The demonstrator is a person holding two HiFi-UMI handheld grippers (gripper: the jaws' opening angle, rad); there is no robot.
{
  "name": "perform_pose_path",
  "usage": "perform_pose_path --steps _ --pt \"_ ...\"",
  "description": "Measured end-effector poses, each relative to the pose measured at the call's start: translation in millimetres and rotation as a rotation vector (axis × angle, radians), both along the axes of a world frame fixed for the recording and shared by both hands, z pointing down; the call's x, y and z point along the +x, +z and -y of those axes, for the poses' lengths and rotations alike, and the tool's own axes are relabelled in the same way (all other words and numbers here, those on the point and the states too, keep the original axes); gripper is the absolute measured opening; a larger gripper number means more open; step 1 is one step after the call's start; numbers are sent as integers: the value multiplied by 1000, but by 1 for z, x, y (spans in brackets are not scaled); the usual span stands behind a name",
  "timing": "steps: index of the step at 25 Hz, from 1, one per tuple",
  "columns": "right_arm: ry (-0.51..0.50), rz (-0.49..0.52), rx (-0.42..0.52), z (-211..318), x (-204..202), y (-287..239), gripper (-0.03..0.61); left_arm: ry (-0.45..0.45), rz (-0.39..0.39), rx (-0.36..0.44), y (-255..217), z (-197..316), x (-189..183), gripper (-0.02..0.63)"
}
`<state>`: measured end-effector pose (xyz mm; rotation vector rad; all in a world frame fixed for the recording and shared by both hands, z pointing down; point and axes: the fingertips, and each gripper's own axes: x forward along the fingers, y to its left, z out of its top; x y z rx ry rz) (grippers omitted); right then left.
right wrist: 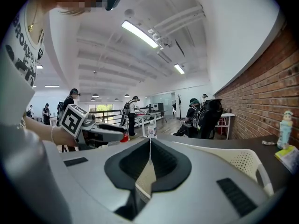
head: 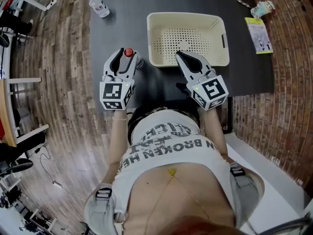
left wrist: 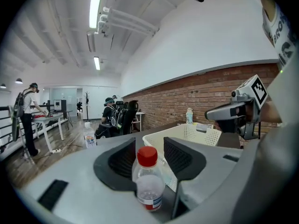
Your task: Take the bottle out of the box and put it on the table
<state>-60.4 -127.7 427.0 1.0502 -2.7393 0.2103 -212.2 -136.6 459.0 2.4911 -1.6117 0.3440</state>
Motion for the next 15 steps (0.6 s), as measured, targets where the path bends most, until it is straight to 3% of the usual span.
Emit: perform_pose_path --steps 5,10,14,15 --pt "10 -12 8 -5 10 0 9 35 1 74 -30 -9 13 170" --pt "28 -16 8 -11 19 1 10 90 -63 70 -39 -14 36 167" --pt "49 -16 11 -14 27 0 10 164 -91 42 -34 -19 63 138" --pt "53 -15 10 -15 28 0 9 180 -98 37 -33 -21 69 81"
